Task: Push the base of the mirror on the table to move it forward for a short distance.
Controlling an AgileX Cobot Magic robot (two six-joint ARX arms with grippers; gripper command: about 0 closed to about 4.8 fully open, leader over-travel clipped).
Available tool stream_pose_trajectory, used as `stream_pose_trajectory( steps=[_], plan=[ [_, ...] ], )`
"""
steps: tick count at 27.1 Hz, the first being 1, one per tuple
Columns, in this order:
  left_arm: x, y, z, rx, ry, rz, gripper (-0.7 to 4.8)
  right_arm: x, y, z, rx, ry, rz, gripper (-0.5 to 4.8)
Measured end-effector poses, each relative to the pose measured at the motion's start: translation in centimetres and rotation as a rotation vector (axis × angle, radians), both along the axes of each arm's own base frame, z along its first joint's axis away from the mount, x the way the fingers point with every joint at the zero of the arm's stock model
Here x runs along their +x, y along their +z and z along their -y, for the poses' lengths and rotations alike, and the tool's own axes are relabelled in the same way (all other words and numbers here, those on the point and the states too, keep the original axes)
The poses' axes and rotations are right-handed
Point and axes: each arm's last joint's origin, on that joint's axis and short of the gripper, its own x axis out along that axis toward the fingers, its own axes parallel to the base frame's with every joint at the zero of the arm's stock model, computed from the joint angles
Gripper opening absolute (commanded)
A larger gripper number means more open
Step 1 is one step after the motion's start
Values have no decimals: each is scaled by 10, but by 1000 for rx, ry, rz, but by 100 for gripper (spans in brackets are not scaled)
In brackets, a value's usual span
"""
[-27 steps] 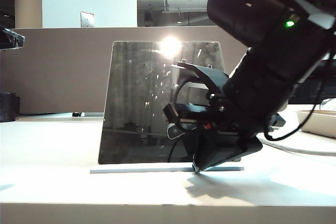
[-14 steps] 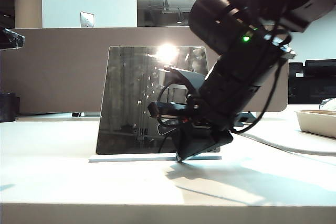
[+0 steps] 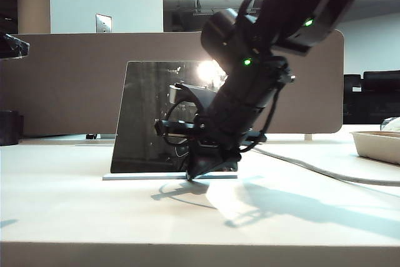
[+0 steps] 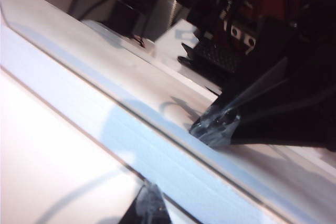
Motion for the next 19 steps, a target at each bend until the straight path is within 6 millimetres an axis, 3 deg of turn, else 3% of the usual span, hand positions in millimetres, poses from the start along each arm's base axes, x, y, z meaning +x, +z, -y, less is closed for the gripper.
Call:
stream_pose_trajectory(
  steps=[11, 19],
  plan=[
    [0, 0, 0, 0, 5, 0, -1, 37, 0, -9, 18, -19, 12, -4],
    [0, 0, 0, 0, 6, 0, -1, 53, -1, -12, 37, -27, 21, -4]
  ],
)
